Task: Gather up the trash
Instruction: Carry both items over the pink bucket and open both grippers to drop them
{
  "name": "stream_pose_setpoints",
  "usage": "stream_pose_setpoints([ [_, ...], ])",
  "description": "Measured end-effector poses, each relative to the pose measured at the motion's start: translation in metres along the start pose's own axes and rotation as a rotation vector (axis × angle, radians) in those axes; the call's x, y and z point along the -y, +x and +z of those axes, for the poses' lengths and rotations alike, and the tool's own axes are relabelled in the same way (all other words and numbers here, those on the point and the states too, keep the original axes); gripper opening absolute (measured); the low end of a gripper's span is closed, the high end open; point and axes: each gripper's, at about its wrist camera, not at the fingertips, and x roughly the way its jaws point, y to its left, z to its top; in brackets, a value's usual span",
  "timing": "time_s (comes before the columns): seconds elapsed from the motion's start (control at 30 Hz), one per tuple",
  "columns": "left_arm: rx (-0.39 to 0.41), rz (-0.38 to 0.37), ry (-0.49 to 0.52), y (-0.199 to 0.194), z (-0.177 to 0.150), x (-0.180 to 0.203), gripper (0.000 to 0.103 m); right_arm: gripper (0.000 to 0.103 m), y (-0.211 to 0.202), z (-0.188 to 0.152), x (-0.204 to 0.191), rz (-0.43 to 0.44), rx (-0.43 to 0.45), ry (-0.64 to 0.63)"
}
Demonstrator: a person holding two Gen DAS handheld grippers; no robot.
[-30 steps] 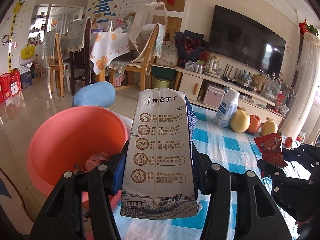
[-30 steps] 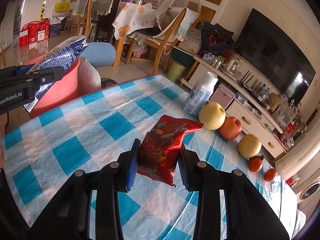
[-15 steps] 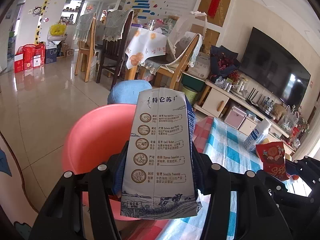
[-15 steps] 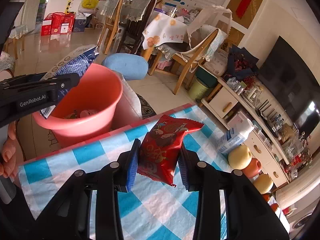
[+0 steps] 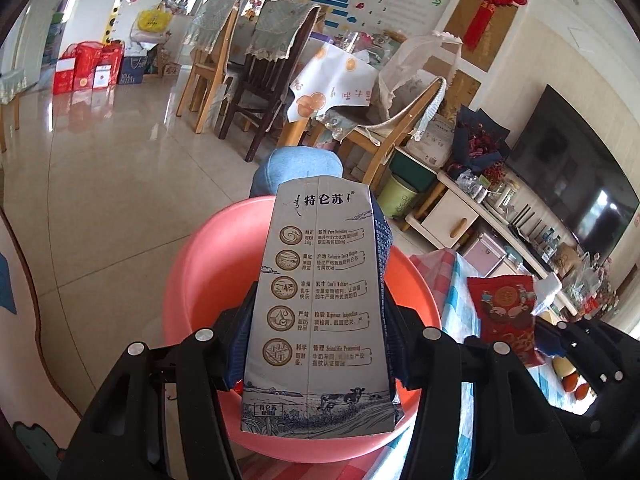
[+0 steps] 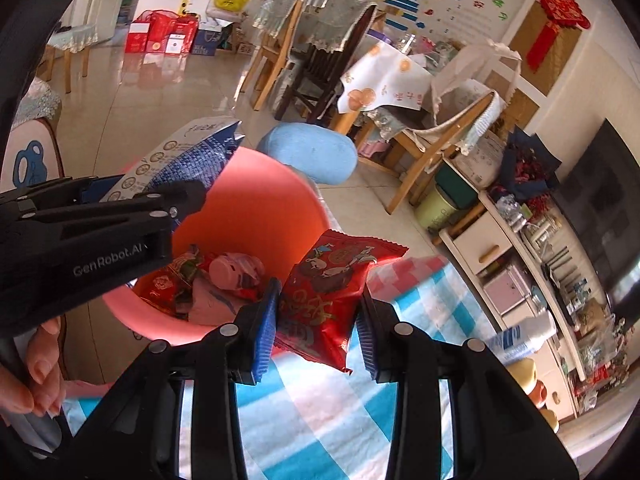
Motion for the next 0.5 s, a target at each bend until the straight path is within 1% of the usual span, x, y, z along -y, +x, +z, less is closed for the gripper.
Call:
stream_pose_setpoints([
  [0.13, -0.012, 0.002, -0.032, 0.004, 0.000, -0.006, 0.058, 0.038, 0.014, 0.009, -0.015, 0.024, -0.002, -0.045],
  [0.17, -0.015, 0.004, -0.035, 0.004, 0.000, -0.008, 0.066, 0.038, 0.017, 0.011, -0.017, 0.027, -0.001, -0.056],
  [0.2, -0.013, 0.008, -0.035, 0.004, -0.001, -0.008, 0.070, 0.038, 0.019, 0.012, -0.019, 0.027, 0.001, -0.065],
  [0.27, -0.007, 0.012, -0.029, 0.004, -0.001, -0.008, 0.072, 0.039, 0.023, 0.014, -0.023, 0.040, -0.003, -0.081],
  [0.33, -0.009, 0.019, -0.029, 0.005, -0.003, -0.008, 0.078, 0.040, 0.026, 0.015, -0.026, 0.049, 0.006, -0.087],
  [0.37, -0.008, 0.024, -0.031, 0.005, -0.003, -0.009, 0.082, 0.043, 0.027, 0.016, -0.027, 0.053, 0.007, -0.086],
  [0.4, -0.006, 0.025, -0.034, 0.005, -0.002, -0.009, 0.082, 0.050, 0.028, 0.015, -0.027, 0.057, 0.008, -0.082],
  [0.47, -0.005, 0.026, -0.041, 0.005, -0.001, -0.010, 0.083, 0.060, 0.027, 0.014, -0.027, 0.055, 0.018, -0.068],
  [0.5, -0.007, 0.027, -0.045, 0.006, -0.001, -0.010, 0.084, 0.061, 0.027, 0.013, -0.026, 0.054, 0.023, -0.062],
])
